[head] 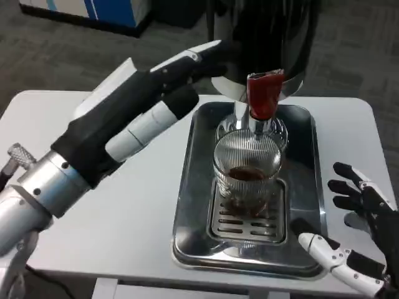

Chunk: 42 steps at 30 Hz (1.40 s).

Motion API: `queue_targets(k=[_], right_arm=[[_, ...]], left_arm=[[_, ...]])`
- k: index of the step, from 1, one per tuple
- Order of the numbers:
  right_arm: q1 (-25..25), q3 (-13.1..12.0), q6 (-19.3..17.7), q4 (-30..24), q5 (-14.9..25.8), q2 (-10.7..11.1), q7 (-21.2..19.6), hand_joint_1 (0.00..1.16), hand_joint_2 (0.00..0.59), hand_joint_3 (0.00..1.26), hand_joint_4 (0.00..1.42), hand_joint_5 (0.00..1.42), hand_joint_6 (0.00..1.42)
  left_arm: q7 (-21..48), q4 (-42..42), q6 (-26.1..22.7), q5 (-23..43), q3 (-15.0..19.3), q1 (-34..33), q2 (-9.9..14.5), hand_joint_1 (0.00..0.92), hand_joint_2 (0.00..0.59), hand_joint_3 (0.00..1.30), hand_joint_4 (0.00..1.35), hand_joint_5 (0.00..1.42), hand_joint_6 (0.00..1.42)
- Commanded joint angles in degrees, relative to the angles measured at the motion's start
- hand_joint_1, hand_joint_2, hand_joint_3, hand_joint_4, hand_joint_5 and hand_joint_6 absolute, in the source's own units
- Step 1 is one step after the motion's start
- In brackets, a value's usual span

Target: Grasp the cup under the faucet to collect the drink, then remove the cup.

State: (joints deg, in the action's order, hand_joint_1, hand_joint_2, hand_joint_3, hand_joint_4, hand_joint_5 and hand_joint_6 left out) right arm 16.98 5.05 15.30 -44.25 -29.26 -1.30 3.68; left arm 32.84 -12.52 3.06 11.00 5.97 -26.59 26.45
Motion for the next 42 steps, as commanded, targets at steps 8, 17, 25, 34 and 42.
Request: queue_targets(k=[8, 17, 25, 34, 42], right_arm=[[-3.2, 1.9, -3.3, 5.6, 0.7, 0.1, -4.1, 0.75, 0.2, 0.15, 0.21, 0.23, 0.29], [-4.0, 2.0, -3.8, 6.7, 1.5, 0.4, -5.3, 0.73, 0.2, 0.13, 0.21, 0.23, 0.29], [-4.2, 2.1, -4.1, 7.3, 1.8, 0.6, -6.1, 0.72, 0.2, 0.13, 0.21, 0.24, 0.29], [-5.3, 2.6, -5.4, 9.8, 2.0, 0.0, -8.5, 0.72, 0.204, 0.12, 0.21, 0.21, 0.24], [-5.9, 2.5, -7.0, 11.8, 2.4, -0.7, -10.6, 0.73, 0.205, 0.12, 0.21, 0.2, 0.26]], left_arm=[[0.8, -3.2, 1.5, 2.5, 6.6, 5.8, 4.3, 0.0, 0.05, 0.16, 0.06, 0.09, 0.0], [0.1, -4.5, 3.9, 1.5, 12.0, 12.4, 7.7, 0.0, 0.044, 0.14, 0.05, 0.08, 0.0], [2.1, -2.5, 7.4, 1.0, 16.0, 19.5, 10.4, 0.0, 0.039, 0.12, 0.03, 0.07, 0.0], [1.9, 4.1, 16.3, -4.4, 15.7, 24.2, 12.2, 0.0, 0.033, 0.09, 0.0, 0.05, 0.0], [1.8, 7.7, 18.6, -4.7, 14.6, 23.9, 12.1, 0.0, 0.033, 0.08, 0.0, 0.05, 0.0]])
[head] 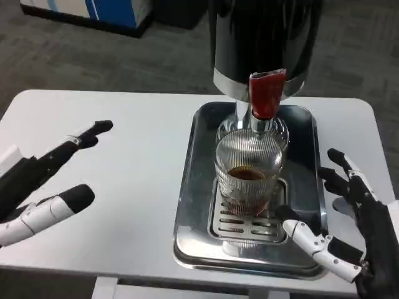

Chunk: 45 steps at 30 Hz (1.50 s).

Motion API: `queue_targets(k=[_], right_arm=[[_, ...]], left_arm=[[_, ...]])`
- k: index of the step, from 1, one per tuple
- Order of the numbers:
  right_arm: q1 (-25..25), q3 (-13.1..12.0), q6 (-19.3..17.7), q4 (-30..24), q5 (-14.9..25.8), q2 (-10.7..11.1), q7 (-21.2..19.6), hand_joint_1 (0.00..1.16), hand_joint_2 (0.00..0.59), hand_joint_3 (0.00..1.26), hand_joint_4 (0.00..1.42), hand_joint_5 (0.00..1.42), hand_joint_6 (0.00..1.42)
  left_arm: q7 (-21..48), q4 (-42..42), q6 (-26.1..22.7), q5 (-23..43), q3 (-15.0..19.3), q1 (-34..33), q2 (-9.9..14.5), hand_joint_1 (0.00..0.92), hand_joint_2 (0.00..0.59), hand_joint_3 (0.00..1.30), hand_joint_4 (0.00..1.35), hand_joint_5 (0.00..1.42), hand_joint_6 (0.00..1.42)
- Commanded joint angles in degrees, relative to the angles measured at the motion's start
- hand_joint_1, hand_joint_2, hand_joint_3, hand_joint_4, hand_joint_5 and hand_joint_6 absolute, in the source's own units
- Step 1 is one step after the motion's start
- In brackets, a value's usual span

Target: Grasp the cup under the faucet to collect the drink, then remove the cup.

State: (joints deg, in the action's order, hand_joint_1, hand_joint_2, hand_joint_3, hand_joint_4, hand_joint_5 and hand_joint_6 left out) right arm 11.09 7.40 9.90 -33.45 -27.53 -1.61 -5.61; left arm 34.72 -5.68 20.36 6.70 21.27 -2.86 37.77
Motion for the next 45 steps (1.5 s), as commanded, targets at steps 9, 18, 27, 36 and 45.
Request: queue_targets(k=[9, 18, 27, 36, 45], right_arm=[[-0.3, 0.0, -7.9, 5.5, 6.6, -3.4, -6.4, 0.76, 0.192, 0.13, 0.21, 0.22, 0.28], [-3.2, 2.2, -12.8, 15.0, 13.8, -6.2, -11.5, 0.77, 0.193, 0.14, 0.21, 0.23, 0.31], [-8.5, 1.2, -17.5, 23.3, 15.8, -4.6, -13.8, 0.78, 0.176, 0.14, 0.21, 0.26, 0.32], [-10.7, -1.0, -18.3, 23.5, 16.3, -3.9, -14.3, 0.78, 0.174, 0.14, 0.22, 0.26, 0.32], [-10.9, -1.5, -18.9, 22.7, 16.3, -3.7, -14.0, 0.78, 0.173, 0.13, 0.22, 0.27, 0.33]], left_arm=[[0.0, 2.6, 2.7, -1.4, -1.7, 0.4, 1.5, 0.0, 0.035, 0.08, 0.0, 0.04, 0.0], [-0.5, 5.7, 4.5, -3.4, -2.5, -0.7, 2.3, 0.0, 0.034, 0.08, 0.0, 0.04, 0.0], [-0.9, 6.7, 4.7, -4.2, -3.4, -1.6, 2.3, 0.0, 0.034, 0.08, 0.0, 0.04, 0.0], [-1.5, 7.2, 4.5, -4.6, -4.6, -2.0, 1.9, 0.0, 0.034, 0.08, 0.0, 0.04, 0.0], [-1.4, 7.7, 4.5, -4.8, -4.8, -2.2, 2.0, 0.0, 0.036, 0.08, 0.0, 0.04, 0.0]])
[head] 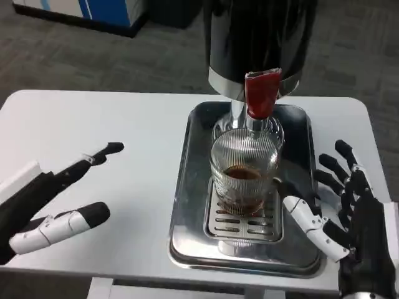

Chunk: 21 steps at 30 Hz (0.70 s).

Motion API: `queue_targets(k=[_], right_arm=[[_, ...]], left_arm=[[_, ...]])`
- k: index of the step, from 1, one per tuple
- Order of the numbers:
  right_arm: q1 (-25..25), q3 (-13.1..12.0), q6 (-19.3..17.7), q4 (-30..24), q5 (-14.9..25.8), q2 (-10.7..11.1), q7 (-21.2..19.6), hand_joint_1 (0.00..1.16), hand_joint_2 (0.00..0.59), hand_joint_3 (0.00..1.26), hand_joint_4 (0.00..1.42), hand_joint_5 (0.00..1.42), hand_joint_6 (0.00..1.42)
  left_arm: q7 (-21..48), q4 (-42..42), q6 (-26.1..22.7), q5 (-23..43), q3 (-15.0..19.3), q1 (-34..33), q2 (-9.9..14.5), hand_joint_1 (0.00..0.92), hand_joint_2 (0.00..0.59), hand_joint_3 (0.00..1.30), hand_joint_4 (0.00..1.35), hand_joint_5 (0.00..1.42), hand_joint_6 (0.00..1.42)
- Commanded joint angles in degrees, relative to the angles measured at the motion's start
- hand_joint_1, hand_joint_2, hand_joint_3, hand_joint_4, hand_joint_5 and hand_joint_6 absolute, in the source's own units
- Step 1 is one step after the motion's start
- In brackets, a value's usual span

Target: Grasp the cup under the faucet to collect the drink, then remove the cup.

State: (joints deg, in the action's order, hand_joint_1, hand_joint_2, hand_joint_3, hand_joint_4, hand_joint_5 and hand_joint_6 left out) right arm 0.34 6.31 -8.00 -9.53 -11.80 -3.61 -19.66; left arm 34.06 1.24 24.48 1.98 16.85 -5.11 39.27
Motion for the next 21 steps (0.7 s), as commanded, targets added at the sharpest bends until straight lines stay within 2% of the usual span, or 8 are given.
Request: queue_targets(k=[1, 11, 15, 17, 21], right_arm=[[-0.1, -0.6, -0.9, -1.8, 0.7, -1.6, 0.3, 0.77, 0.174, 0.13, 0.22, 0.27, 0.33], [2.0, -0.4, -0.1, -6.2, 0.7, -0.5, 4.2, 0.75, 0.158, 0.11, 0.2, 0.24, 0.31], [2.4, -0.1, 0.5, -7.2, 0.8, 0.3, 7.0, 0.75, 0.139, 0.05, 0.16, 0.19, 0.28], [2.5, 0.1, 1.0, -7.3, 2.0, 1.1, 9.8, 0.75, 0.136, 0.01, 0.11, 0.16, 0.26], [1.9, -0.2, 1.6, -6.4, 3.7, 3.0, 13.9, 0.75, 0.129, 0.0, 0.08, 0.12, 0.24]], left_arm=[[-0.8, 0.8, 0.3, -0.1, -0.4, -0.1, 0.5, 0.0, 0.036, 0.08, 0.0, 0.04, 0.0], [-1.4, 1.4, 0.0, -1.0, -1.8, -1.3, 0.6, 0.0, 0.036, 0.08, 0.0, 0.04, 0.0], [-1.5, 1.6, 0.1, -1.1, -2.1, -1.4, 0.8, 0.0, 0.036, 0.08, 0.0, 0.04, 0.0], [-1.6, 1.5, 0.0, -1.2, -2.2, -1.4, 0.8, 0.0, 0.036, 0.08, 0.0, 0.04, 0.0], [-1.7, 1.4, -0.1, -1.4, -2.2, -1.3, 0.9, 0.0, 0.036, 0.08, 0.0, 0.04, 0.0]])
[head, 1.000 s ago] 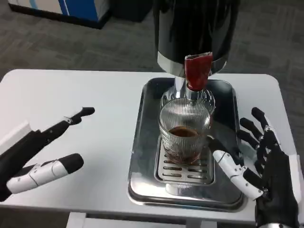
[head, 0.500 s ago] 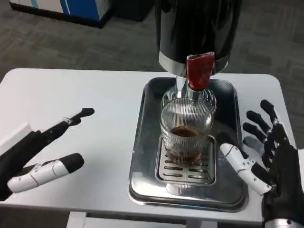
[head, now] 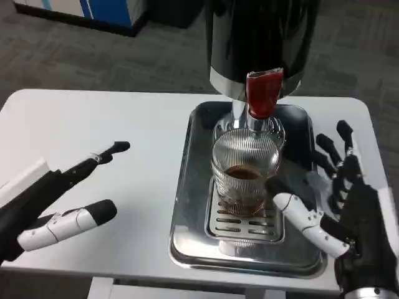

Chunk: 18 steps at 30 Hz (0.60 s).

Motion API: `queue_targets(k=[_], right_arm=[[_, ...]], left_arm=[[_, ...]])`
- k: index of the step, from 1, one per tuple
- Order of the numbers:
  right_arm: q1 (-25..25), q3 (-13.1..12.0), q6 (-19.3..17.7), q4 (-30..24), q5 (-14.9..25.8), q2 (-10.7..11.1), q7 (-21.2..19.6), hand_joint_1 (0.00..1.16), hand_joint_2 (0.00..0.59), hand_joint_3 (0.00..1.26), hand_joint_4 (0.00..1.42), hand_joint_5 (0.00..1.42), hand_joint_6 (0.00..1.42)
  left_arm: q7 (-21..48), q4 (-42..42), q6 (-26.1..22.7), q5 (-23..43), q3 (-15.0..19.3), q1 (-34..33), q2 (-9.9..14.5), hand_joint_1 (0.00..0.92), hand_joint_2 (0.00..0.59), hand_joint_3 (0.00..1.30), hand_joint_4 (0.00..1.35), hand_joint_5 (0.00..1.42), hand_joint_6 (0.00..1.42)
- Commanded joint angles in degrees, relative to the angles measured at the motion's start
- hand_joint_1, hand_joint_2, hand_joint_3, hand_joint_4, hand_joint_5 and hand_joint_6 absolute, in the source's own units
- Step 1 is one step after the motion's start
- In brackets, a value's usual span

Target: Grasp the cup under the faucet to collect the drink, then remove the cup.

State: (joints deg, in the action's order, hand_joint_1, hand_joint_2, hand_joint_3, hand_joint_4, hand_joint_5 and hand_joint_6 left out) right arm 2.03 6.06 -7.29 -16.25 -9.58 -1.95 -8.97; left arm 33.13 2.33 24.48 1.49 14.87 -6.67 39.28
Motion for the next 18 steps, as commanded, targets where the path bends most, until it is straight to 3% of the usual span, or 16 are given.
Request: queue_targets(k=[1, 8, 18], right_arm=[[-0.1, -0.1, 0.9, 0.7, 1.8, 1.6, 3.9, 0.75, 0.128, 0.0, 0.07, 0.11, 0.24], [-3.7, -0.7, 0.2, 4.5, 2.4, 3.3, 6.8, 0.76, 0.129, 0.0, 0.07, 0.09, 0.23], [-8.4, -1.0, -2.5, 11.6, 1.9, 4.2, 7.5, 0.77, 0.131, 0.0, 0.06, 0.07, 0.19]], left_arm=[[-0.8, 0.3, -0.2, -0.9, -0.2, 0.3, 0.9, 0.0, 0.036, 0.08, 0.0, 0.04, 0.0], [-0.8, -0.4, -0.5, -0.9, 0.1, 0.8, 1.3, 0.0, 0.036, 0.08, 0.0, 0.04, 0.0], [-0.9, -1.3, -0.9, -1.0, 0.5, 1.7, 1.5, 0.0, 0.041, 0.08, 0.0, 0.04, 0.0]])
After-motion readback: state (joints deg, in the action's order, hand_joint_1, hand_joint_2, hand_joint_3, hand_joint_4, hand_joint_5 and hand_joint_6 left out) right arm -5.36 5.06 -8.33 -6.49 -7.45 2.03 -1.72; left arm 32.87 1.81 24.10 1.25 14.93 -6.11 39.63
